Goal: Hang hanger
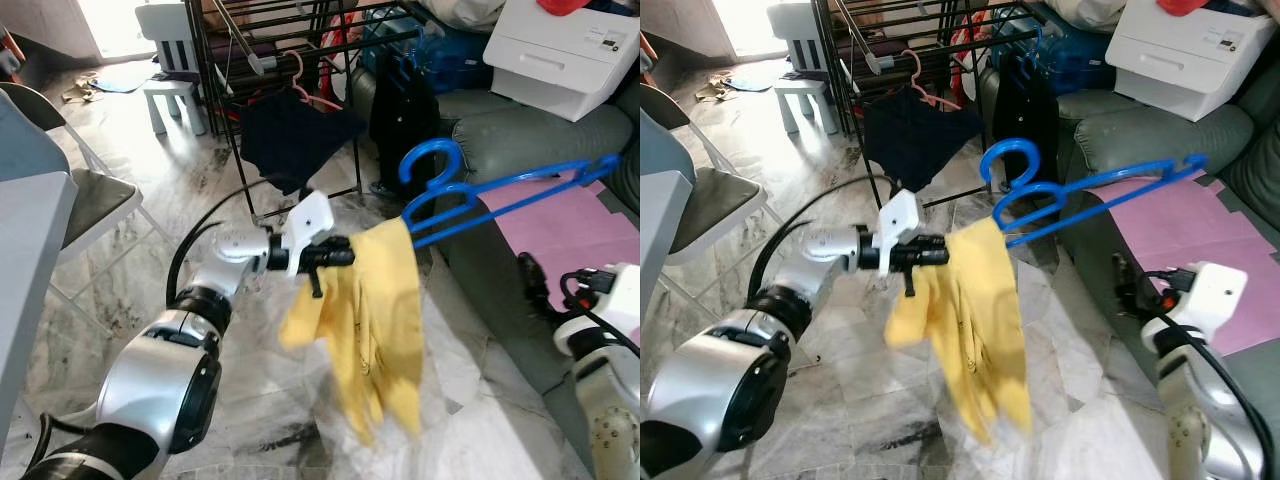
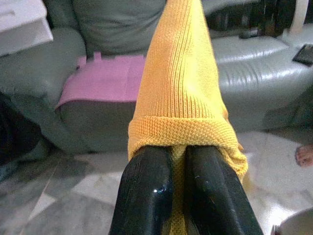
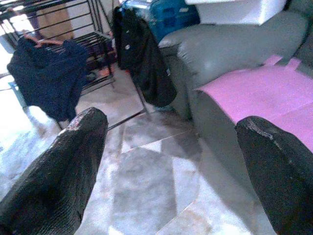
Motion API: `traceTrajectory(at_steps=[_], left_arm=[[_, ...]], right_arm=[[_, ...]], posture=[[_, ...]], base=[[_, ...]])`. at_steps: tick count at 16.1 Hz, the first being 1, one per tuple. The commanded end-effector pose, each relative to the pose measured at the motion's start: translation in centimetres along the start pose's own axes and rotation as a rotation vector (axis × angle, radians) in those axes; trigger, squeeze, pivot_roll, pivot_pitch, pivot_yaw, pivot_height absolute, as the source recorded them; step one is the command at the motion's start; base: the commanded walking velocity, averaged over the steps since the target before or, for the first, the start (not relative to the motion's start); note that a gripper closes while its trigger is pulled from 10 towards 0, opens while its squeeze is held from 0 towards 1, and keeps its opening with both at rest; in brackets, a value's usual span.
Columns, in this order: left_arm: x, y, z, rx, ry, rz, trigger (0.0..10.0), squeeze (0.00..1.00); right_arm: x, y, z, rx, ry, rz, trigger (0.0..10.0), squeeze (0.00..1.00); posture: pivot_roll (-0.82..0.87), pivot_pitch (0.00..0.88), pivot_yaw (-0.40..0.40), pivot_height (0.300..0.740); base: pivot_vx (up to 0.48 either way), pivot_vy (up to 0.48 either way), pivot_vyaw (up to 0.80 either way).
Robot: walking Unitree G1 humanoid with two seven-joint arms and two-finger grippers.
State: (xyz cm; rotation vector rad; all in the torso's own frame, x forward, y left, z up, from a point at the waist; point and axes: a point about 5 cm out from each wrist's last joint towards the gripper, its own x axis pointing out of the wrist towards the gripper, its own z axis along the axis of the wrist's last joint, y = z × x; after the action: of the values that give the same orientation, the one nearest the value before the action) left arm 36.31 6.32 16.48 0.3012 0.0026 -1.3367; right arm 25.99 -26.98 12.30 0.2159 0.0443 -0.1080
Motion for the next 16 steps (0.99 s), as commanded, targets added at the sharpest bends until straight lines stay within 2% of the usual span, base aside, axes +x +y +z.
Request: traceTrajectory(at_steps=[1,2,3,4,7,9,11,12,15,16], left_arm=[[0.6,0.7,1.8,-0.012,-0.079,0.029,10.0,0.0],[0.9,0.4,1.1,-0.103,-0.115,0.079,10.0,0.0],[1.0,0.2,0.6,-0.15,-0.132,0.099,10.0,0.0],[1.3,-0.3,-0.5,-0.264,-0.168,0.142,10.0,0.0],[1.3,-1.8,-3.3,-0.437,-0.179,0.21,10.0,0.0],[0.9,-1.9,-4.5,-0.567,-0.212,0.297,10.0,0.0],[0.1,-2.3,-6.3,-0.636,-0.188,0.427,10.0,0.0],[-0.8,-2.3,-7.6,-0.676,-0.149,0.538,10.0,0.0],[-2.5,-2.6,-9.4,-0.751,-0.106,0.657,10.0,0.0],[-3.0,-3.1,-10.3,-0.739,-0.067,0.697,10.0,0.0]], right_arm=[[0.2,0.8,-0.5,0.015,0.029,0.031,10.0,0.0],[0.2,1.5,-0.8,0.025,0.041,0.055,10.0,0.0],[0.2,1.7,-1.0,0.031,0.048,0.06,10.0,0.0],[0.2,1.9,-1.2,0.033,0.059,0.072,10.0,0.0],[0.1,1.9,-1.3,0.029,0.08,0.078,10.0,0.0],[0.2,1.7,-1.2,0.02,0.085,0.081,10.0,0.0],[0.5,1.7,-1.2,0.019,0.089,0.079,10.0,0.0],[0.7,2.0,-1.4,0.016,0.093,0.079,10.0,0.0],[0.7,2.7,-1.9,0.008,0.108,0.093,10.0,0.0],[0.6,3.1,-2.4,0.007,0.118,0.109,10.0,0.0]], posture=[[-0.08,0.0,0.056,0.74],[-0.09,0.0,0.057,0.74],[-0.09,0.0,0.057,0.74],[-0.09,0.0,0.051,0.74],[-0.09,0.0,0.032,0.74],[-0.09,0.0,0.021,0.74],[-0.08,0.0,0.014,0.74],[-0.08,0.0,0.012,0.74],[-0.08,0.0,0.006,0.74],[-0.07,0.0,-0.01,0.74]], base=[[0.0,0.0,0.0],[0.0,0.0,0.0],[0.0,0.0,0.0],[0.0,0.0,0.0],[0.0,0.0,0.0],[0.0,0.0,0.0],[0.0,0.0,0.0],[0.0,0.0,0.0],[0.0,0.0,0.0],[0.0,0.0,0.0]])
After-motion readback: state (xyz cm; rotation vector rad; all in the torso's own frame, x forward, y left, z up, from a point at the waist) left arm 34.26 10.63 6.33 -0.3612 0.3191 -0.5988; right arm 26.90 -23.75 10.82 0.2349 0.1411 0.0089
